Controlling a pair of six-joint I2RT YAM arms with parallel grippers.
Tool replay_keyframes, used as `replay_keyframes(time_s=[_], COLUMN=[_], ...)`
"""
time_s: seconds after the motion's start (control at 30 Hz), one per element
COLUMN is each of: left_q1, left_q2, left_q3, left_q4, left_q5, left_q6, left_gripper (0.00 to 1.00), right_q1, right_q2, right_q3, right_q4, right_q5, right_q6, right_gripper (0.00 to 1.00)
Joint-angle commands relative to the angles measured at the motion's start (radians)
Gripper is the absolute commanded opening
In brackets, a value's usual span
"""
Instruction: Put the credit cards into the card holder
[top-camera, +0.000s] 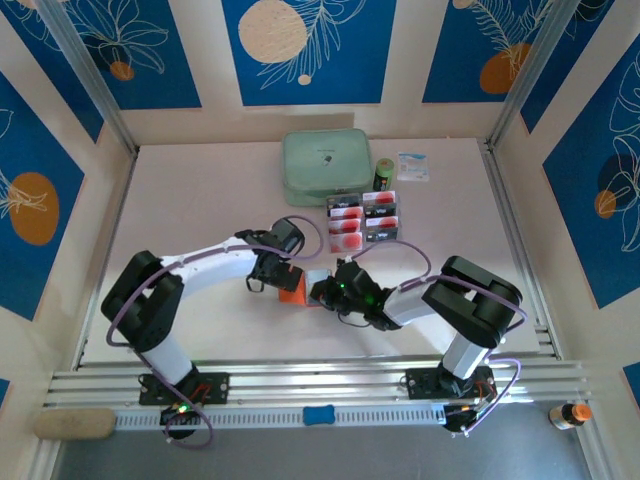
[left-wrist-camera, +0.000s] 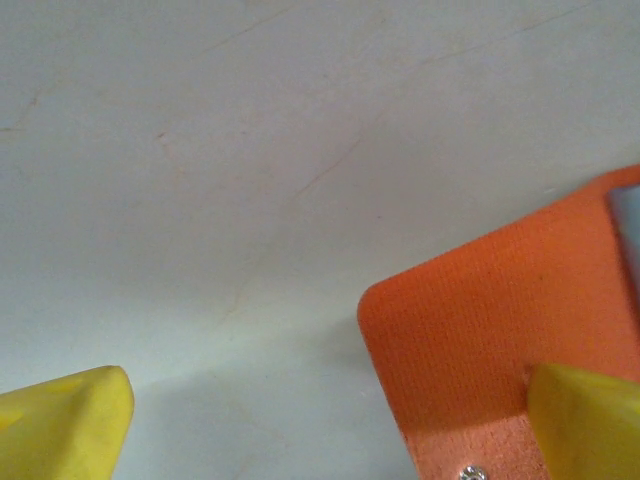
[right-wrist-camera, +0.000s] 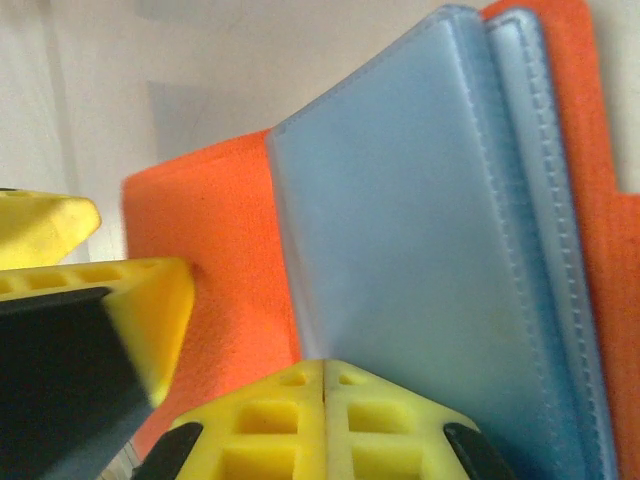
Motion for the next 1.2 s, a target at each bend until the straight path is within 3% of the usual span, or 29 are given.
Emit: replay_keyframes(time_s=[0.0, 0.33, 0.63, 0.87, 1.17], left_q1=[-0.001, 0.0, -0.001, -0.002, -0.003], left_q2=[0.034, 0.047, 0.042, 0.038, 0.041], left_q3=[-0.034, -0.036, -0.025, -0.019, -0.005], left_q4=[-0.018, 0.019, 0.03, 0.031, 0.028], left_q5=[-0.086, -0.123, -0.13, -0.137, -0.14], left_q6=[0.046, 0.086, 0.105, 0.119, 0.134], left_gripper=[1.0, 1.0, 1.0, 1.0, 1.0], right_q1=[0.003, -0.062, -0.158, -0.211, -0.248], right_q2=[-0.014, -0.162, -0.099, -0.063, -0.23], right_q3=[-0.031, 0.087, 0.185, 0.185, 0.125], right_q4=[-0.101, -0.259, -0.32, -0.313, -0.404], right_q5=[0.026, -0.054, -0.196, -0.243, -0.215], right_q6=[-0.01, -0.193, -0.296, -0.324, -0.381], right_gripper=[0.0, 0.0, 0.0, 0.0, 0.0])
